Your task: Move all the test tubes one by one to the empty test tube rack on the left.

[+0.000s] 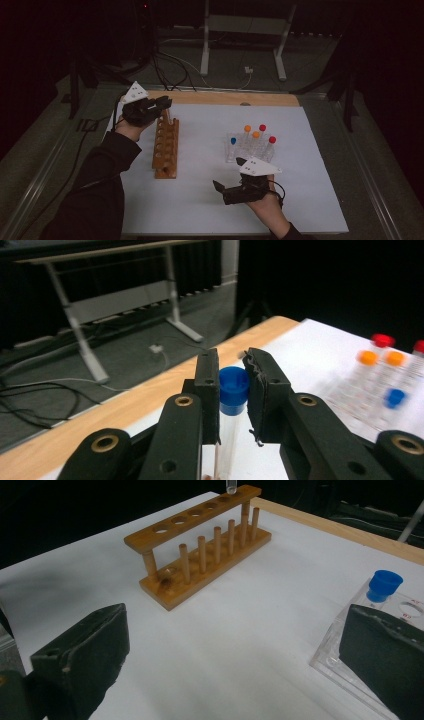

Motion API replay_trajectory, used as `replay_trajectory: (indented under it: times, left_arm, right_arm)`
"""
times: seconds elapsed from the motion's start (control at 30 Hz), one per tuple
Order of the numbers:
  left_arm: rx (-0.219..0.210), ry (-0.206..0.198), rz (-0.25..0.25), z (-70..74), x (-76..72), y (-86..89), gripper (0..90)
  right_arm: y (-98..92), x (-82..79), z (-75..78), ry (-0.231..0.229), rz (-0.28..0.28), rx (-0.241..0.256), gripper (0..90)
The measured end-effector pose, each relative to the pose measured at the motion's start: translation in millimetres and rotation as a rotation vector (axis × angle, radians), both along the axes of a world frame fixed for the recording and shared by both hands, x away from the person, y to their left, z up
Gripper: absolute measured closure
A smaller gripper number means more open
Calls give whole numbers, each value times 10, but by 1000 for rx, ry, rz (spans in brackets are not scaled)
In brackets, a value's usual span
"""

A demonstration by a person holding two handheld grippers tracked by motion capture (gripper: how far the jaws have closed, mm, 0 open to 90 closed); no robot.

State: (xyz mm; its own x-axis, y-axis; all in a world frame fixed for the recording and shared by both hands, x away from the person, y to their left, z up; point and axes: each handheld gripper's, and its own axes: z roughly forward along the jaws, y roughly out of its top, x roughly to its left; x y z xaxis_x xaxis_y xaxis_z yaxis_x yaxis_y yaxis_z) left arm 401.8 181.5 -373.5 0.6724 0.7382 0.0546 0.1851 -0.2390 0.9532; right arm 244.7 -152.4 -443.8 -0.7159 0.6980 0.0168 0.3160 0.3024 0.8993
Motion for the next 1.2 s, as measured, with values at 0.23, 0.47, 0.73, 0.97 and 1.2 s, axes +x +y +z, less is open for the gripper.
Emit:
replay_trajectory:
  times: [0.23,0.47,0.73,0.97,1.2]
  left_arm:
    - [-21,7,73,-9,188,113,778]
    - [-39,7,136,-158,313,206,778]
    - [-45,34,185,-360,428,236,777]
    - [-51,71,200,-583,480,241,777]
    - [-57,86,196,-741,495,210,777]
  right_arm:
    - [-10,0,0,0,1,-1,0]
    - [-29,7,-3,1,-5,1,0]
    - [-35,13,-9,5,-6,4,0]
    - [-37,19,-15,14,-2,2,0]
    - [-46,18,-13,10,-5,5,0]
